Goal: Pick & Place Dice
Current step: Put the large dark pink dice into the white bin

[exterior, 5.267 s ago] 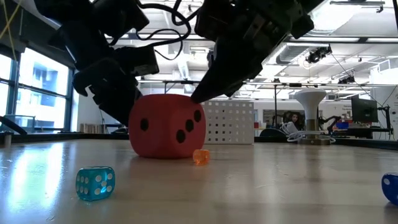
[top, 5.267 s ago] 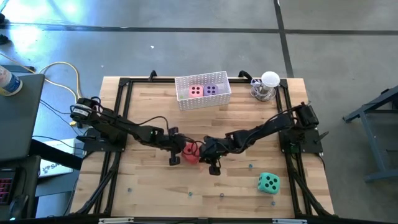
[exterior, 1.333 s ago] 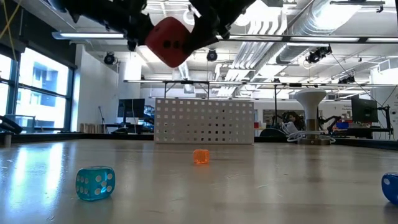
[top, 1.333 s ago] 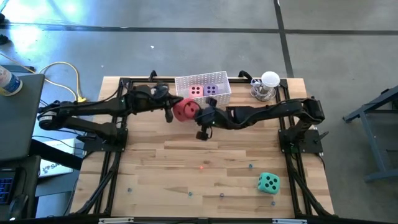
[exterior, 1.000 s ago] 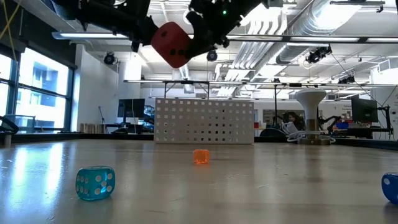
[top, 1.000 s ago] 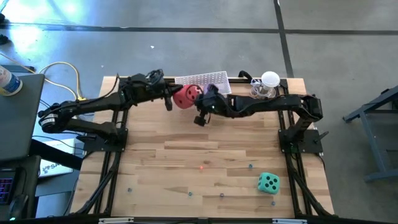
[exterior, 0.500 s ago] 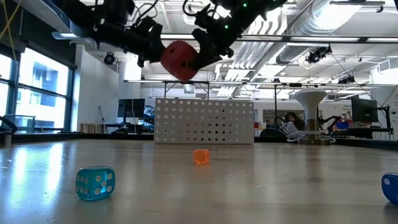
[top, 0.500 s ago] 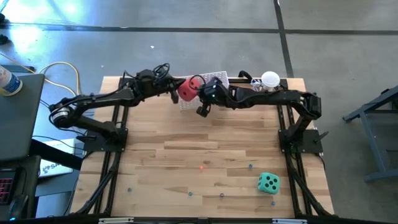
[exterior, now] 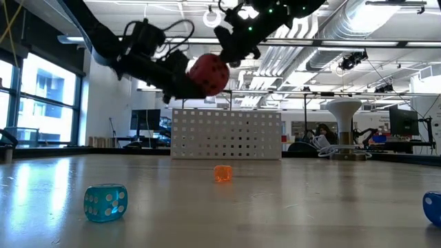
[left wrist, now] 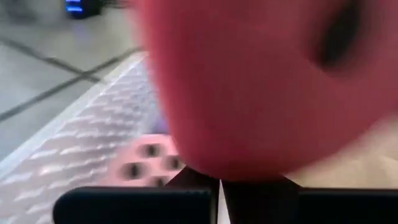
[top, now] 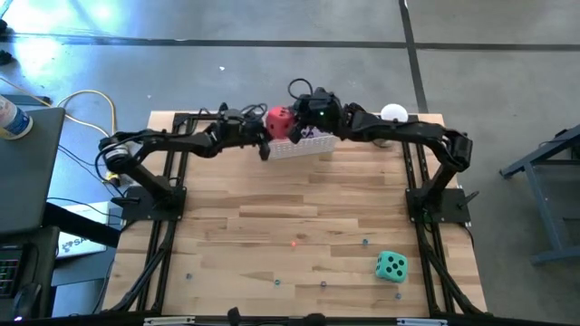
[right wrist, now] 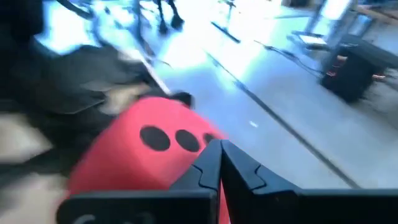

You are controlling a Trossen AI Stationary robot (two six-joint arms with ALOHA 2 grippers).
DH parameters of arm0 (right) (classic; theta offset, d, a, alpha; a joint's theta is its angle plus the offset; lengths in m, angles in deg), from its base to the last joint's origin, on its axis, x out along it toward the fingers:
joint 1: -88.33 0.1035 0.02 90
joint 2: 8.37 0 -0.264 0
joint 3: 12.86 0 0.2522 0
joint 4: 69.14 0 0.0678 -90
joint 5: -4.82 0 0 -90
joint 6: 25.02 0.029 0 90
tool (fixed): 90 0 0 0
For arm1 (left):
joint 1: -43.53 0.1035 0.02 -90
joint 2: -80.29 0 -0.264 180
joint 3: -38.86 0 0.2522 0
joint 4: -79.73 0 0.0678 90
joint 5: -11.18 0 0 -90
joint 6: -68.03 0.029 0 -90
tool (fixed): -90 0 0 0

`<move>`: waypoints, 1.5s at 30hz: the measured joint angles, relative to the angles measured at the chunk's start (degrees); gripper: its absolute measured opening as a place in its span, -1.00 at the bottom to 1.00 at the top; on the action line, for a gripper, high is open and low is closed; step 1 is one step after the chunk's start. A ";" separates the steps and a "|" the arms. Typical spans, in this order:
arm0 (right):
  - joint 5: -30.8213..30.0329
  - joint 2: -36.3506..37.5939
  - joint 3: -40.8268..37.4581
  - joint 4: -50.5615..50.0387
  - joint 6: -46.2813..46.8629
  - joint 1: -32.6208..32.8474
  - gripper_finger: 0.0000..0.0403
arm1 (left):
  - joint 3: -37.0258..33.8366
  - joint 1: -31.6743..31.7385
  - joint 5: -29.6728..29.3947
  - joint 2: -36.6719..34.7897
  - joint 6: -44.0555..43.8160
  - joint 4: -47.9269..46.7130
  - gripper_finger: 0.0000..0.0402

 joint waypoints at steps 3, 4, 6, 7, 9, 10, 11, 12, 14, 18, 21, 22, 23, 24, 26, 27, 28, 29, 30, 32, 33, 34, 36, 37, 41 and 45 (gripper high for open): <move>0.93 -0.75 -0.31 -0.43 1.16 -0.83 -0.99 | 0.00 -0.02 -3.22 0.80 0.25 0.46 -1.00; 0.81 -0.81 -0.33 -0.55 1.30 -1.00 -0.99 | 0.00 -0.08 -3.88 0.80 0.14 0.52 -1.00; 0.76 -0.78 -0.31 -0.71 1.32 -0.99 -0.99 | 0.09 -0.16 -4.52 0.73 0.20 0.82 -1.00; 0.81 -0.74 -0.28 -0.68 1.40 -0.97 -0.99 | 0.11 -0.05 -4.59 0.71 0.38 0.98 -1.00; 0.81 -0.81 -0.30 -1.29 2.07 -0.98 -0.99 | 0.11 0.21 -4.91 0.53 0.38 0.87 -1.00; 0.82 -0.88 -0.37 -1.70 2.40 -1.13 -0.99 | 0.11 0.32 -5.04 0.48 0.37 0.79 -1.00; 0.99 -0.89 -0.39 -1.97 2.46 -1.42 -0.99 | 0.11 0.33 -5.09 0.47 0.37 0.78 -1.00; 1.21 -0.89 -0.39 -2.37 2.52 -1.58 -0.99 | 0.11 0.35 -5.19 0.47 0.36 0.78 -1.00; 1.25 -0.89 -0.39 -3.49 3.30 -1.68 -0.99 | 0.13 0.36 -5.22 0.45 0.33 0.70 -1.00; -0.10 -0.91 -0.96 -4.31 4.12 -2.26 -0.99 | 0.20 0.36 -5.48 0.40 0.31 0.57 -1.00; -0.38 -0.91 -1.73 -4.13 4.53 -2.55 -0.99 | 0.22 0.40 -5.61 0.34 0.31 0.52 -1.00; -0.37 -0.91 -2.17 -3.91 4.49 -2.63 -0.99 | 0.22 0.40 -5.61 0.33 0.31 0.39 -1.00; -0.49 -0.91 -2.67 -3.70 4.51 -2.68 -0.99 | 0.22 0.40 -5.61 0.31 0.28 0.30 -1.00; -0.71 -0.96 -3.23 -3.37 4.54 -2.78 -0.99 | 0.22 0.40 -5.61 0.29 0.28 0.21 -1.00; -0.70 -1.05 -4.07 -2.35 4.59 -3.14 -0.99 | 0.22 0.43 -5.82 0.25 0.33 -0.36 -1.00; -0.66 -1.09 -4.20 -2.26 4.87 -3.18 -0.99 | 0.26 0.43 -6.05 0.25 0.43 -0.56 -1.00; -0.60 -1.09 -4.23 -2.40 5.52 -3.22 -0.99 | 0.33 0.43 -6.30 0.25 0.54 -0.75 -1.00; -0.39 -1.09 -4.22 -2.38 5.91 -3.39 -0.99 | 0.37 0.43 -6.33 0.21 0.55 -0.94 -1.00; -0.03 -1.09 -4.22 -2.36 6.03 -3.49 -0.99 | 0.37 0.44 -6.36 0.19 0.55 -1.03 -1.00; 0.16 -1.09 -4.22 -2.38 6.07 -3.56 -0.99 | 0.42 0.66 -6.33 0.19 0.57 -1.03 -1.00; 0.18 -1.28 -4.22 -2.36 6.09 -3.52 -0.99 | 0.42 0.74 -6.38 0.19 0.57 -1.06 -1.00; 0.09 -1.81 -4.20 -1.96 6.06 -3.28 -0.99 | 0.42 0.76 -6.57 0.19 0.57 -1.28 -1.00; -0.31 -2.75 -4.13 -1.99 6.06 -3.12 -0.99 | 0.42 0.77 -7.11 0.19 0.57 -2.34 -1.00; -0.63 -3.23 -4.15 -2.33 6.05 -3.17 -0.99 | 0.42 0.77 -7.72 0.19 0.59 -2.62 -1.00; -0.77 -5.60 -4.28 -2.21 5.94 -3.38 -0.99 | 0.42 0.87 -10.85 0.19 0.72 -3.14 -1.00; 0.19 -5.96 -4.35 -2.36 6.04 -3.70 -0.99 | 0.42 0.91 -12.93 0.12 1.68 -3.00 -1.00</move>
